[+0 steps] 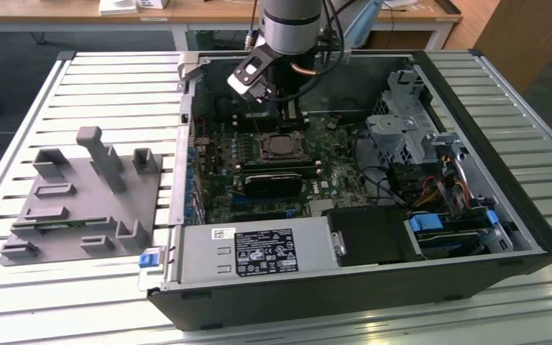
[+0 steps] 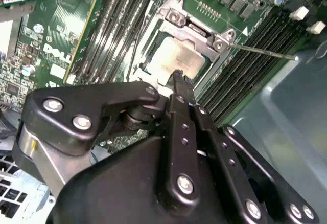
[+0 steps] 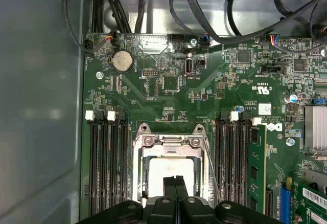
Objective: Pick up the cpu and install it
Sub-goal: 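Close the cpu cover, then install the first cpu locking lever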
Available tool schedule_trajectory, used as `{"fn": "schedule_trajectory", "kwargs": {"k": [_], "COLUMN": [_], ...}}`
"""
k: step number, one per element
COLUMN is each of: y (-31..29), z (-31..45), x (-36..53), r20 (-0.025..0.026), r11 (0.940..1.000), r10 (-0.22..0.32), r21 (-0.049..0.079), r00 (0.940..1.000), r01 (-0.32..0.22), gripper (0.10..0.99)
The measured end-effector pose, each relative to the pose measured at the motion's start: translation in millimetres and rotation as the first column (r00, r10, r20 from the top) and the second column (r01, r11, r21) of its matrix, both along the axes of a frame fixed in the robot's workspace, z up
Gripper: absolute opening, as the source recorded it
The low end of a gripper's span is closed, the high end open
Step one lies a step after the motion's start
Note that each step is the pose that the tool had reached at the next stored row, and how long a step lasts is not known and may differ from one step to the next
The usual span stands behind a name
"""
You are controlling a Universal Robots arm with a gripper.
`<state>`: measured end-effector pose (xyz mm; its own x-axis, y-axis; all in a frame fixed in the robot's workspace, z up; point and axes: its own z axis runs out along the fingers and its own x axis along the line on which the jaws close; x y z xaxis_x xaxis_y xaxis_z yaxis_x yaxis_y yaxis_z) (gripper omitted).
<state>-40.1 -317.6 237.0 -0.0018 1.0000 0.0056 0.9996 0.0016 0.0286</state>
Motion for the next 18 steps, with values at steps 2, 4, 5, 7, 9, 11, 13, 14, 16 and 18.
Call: {"fn": "schedule_trajectory", "kwargs": {"k": [2,4,5,7,9,11,13,14,16,18], "y": [0.0,0.0,0.0,0.0,0.0,0.0,0.0,0.0,0.0,0.0], "z": [0.0,0.0,0.0,0.0,0.0,0.0,0.8,1.4,3.2,5.0], "x": [0.1,0.3,0.4,1.5,1.6,1.6,1.6,1.6,1.6,1.6], "r20": [0.0,0.0,0.0,0.0,0.0,0.0,-0.0002,-0.0001,-0.0001,0.0], "r11": [1.0,1.0,1.0,1.0,1.0,1.0,1.0,1.0,1.0,1.0], "r10": [0.0,0.0,0.0,0.0,0.0,0.0,0.0,0.0,0.0,0.0], "r21": [0.0,0.0,0.0,0.0,0.0,0.0,0.0,0.0,0.0,0.0], "r00": [1.0,1.0,1.0,1.0,1.0,1.0,1.0,1.0,1.0,1.0], "r01": [0.0,0.0,0.0,0.0,0.0,0.0,0.0,0.0,0.0,0.0], "gripper": [0.106,0.106,0.106,0.106,0.106,0.106,0.106,0.106,0.106,0.106]}}
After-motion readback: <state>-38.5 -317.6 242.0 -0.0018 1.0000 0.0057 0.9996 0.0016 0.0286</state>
